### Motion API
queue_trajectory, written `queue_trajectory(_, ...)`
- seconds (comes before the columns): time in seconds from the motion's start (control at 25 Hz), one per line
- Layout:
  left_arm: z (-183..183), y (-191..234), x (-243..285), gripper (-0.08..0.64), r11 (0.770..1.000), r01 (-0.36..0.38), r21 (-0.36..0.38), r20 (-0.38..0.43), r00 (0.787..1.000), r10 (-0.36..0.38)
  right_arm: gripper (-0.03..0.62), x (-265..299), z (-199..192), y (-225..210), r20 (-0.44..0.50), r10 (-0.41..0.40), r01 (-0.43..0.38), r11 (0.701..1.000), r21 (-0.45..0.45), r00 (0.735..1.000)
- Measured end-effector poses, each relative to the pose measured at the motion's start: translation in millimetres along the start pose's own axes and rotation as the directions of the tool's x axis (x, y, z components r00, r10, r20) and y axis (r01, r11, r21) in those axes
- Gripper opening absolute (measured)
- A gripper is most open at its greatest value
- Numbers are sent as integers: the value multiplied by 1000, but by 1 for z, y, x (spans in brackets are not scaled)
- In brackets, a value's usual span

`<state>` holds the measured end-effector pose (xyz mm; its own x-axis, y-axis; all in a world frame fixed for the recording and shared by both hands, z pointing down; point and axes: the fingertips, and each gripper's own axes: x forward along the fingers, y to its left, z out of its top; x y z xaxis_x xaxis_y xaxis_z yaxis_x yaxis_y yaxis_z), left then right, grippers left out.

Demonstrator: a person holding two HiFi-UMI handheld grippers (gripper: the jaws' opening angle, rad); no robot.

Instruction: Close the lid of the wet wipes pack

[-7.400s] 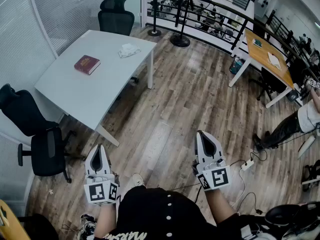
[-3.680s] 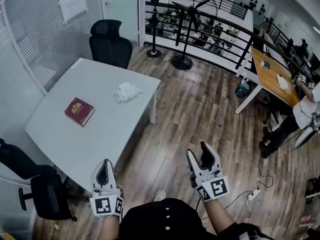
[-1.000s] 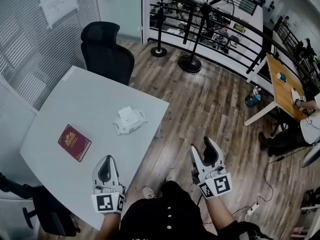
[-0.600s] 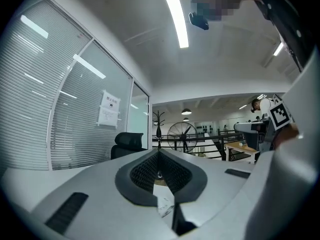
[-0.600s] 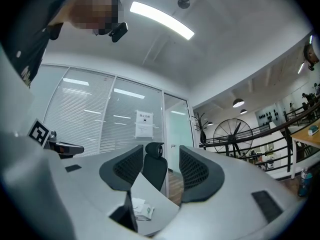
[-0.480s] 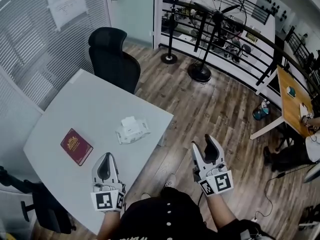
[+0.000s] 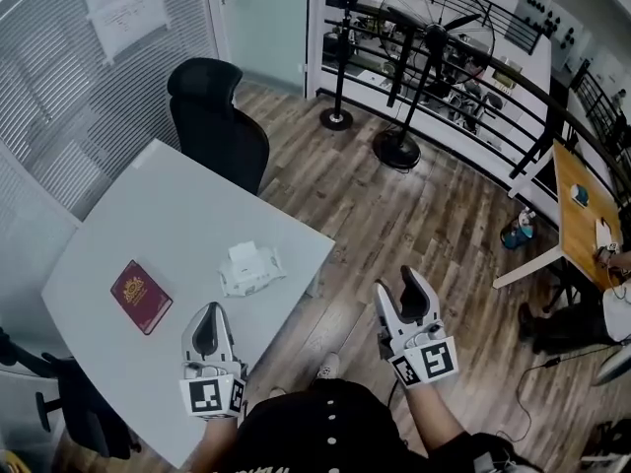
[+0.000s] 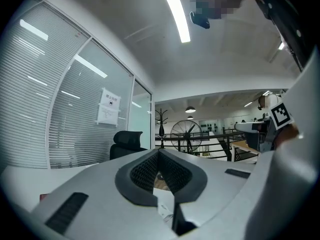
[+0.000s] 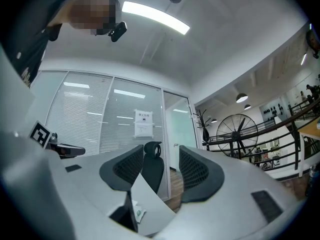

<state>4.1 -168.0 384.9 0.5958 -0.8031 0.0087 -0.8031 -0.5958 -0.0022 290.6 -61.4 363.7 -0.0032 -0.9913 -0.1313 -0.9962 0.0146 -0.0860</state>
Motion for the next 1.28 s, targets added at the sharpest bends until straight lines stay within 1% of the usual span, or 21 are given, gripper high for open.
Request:
queue_trajectory(0.28,-1,-14,19,9,999,-53,6,6,999,53,222,20,0,-29,10,45,-45,999,11,999)
queue_trajectory(0.48,-7,-30,22,9,997,-78,-9,-8,997,78,222,26,-6,-42,-4,78,-78,997,22,997)
queue_trajectory(0.64,-13,-40,20,9,996,-91,-10,-33,995,91,222,32,-12,-47,-2,93,-93,995,48,996)
queue_trajectory(0.84,-15,-30,14,9,992,-125,16,-50,991,126,222,43,-28,-42,-29,128,-126,989,75,991)
queue_trajectory(1.04,-23,-12,19,9,988,-153,10,-68,986,153,222,62,-39,-37,-50,146,-142,987,82,988)
queue_trajectory(1.12,-22,-8,24,9,988,-155,4,-66,986,155,222,72,-41,-34,-56,158,-153,985,82,986)
queue_trajectory(1.28,-17,1,35,9,990,-140,1,-36,990,140,221,97,-52,-26,-82,186,-179,981,80,979)
